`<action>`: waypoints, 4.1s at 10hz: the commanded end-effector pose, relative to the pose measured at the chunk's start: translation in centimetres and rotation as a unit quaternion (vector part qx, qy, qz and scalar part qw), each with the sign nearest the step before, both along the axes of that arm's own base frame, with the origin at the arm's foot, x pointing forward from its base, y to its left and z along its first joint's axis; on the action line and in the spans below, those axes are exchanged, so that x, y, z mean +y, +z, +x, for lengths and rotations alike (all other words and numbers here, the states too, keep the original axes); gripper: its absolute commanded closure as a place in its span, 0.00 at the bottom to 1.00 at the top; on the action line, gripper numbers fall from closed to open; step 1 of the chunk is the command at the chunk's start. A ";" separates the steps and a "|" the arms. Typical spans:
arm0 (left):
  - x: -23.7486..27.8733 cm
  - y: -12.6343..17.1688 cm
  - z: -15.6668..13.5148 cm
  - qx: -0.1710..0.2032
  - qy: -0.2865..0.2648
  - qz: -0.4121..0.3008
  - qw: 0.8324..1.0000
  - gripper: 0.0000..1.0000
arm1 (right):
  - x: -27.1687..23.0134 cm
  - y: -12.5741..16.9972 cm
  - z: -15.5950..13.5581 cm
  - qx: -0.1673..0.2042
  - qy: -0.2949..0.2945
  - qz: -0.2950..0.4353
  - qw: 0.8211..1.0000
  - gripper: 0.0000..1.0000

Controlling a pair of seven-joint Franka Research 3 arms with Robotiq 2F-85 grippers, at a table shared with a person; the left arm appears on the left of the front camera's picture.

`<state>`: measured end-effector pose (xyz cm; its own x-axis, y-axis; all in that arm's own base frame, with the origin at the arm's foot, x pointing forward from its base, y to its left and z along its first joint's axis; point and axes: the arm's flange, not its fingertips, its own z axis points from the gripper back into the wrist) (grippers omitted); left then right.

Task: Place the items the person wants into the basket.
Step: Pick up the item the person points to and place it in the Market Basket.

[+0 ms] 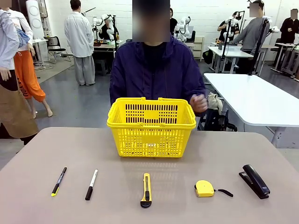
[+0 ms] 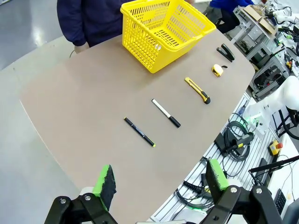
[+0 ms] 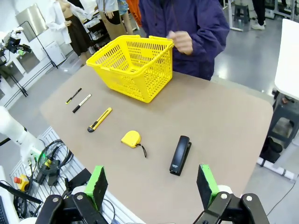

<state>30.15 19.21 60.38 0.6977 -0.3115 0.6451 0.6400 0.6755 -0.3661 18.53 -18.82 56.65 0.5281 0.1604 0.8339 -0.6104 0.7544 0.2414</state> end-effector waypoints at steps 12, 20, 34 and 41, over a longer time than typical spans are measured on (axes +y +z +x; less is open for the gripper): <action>0.2 0.1 -0.1 -0.004 -0.002 -0.004 1.000 0.00 | 4.4 -0.4 2.7 0.070 0.025 -0.036 0.997 0.00; 0.2 0.1 -0.1 -0.004 -0.002 -0.004 1.000 0.00 | 32.5 -8.6 12.5 0.308 -0.144 -0.246 0.908 0.00; 0.2 0.1 -0.1 -0.004 -0.002 -0.004 1.000 0.00 | 39.0 -14.7 13.9 0.335 -0.152 -0.295 0.882 0.00; 0.2 0.1 -0.1 -0.004 -0.002 -0.004 1.000 0.00 | 42.7 -22.2 18.0 0.415 -0.177 -0.297 0.841 0.00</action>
<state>30.16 19.35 60.41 0.6997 -0.3087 0.6443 0.6367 0.6784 -0.3665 35.79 22.82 34.63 0.9895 0.1413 -0.0306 -0.1413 0.9900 0.0021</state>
